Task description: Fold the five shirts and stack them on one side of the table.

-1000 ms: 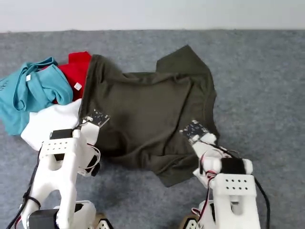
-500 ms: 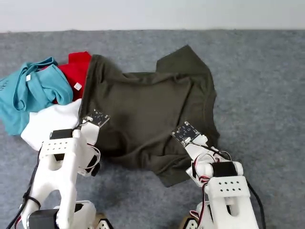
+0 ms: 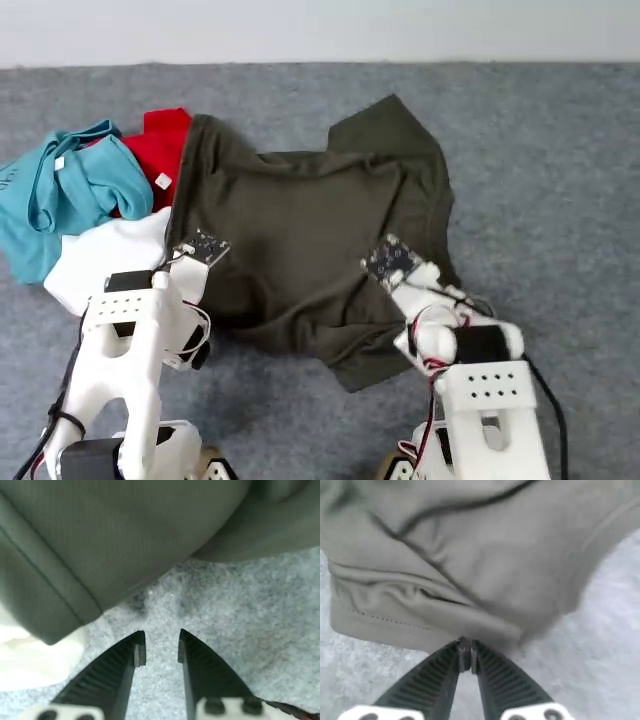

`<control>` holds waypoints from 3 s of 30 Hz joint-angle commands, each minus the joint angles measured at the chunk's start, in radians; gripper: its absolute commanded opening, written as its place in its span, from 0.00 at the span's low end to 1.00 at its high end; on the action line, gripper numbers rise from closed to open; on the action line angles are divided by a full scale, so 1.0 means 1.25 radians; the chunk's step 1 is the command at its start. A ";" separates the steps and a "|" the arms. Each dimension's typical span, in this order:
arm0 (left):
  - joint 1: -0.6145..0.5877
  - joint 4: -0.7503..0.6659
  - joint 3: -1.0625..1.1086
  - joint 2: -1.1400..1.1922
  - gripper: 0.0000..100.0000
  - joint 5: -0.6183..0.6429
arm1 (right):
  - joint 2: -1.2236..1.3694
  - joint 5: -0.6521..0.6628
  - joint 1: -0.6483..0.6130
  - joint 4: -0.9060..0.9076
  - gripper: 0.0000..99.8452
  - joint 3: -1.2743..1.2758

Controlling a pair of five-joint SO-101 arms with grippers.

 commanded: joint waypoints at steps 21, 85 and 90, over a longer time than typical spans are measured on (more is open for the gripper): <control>0.001 0.017 -0.001 -0.020 0.11 0.007 | 0.193 -0.071 -0.002 -0.089 0.16 0.077; 0.109 -0.052 -0.175 -0.017 0.12 0.118 | 0.122 -0.082 -0.008 0.463 0.04 -0.830; 0.164 -0.114 -0.241 0.043 0.12 0.141 | 0.120 -0.083 -0.007 0.467 0.04 -0.827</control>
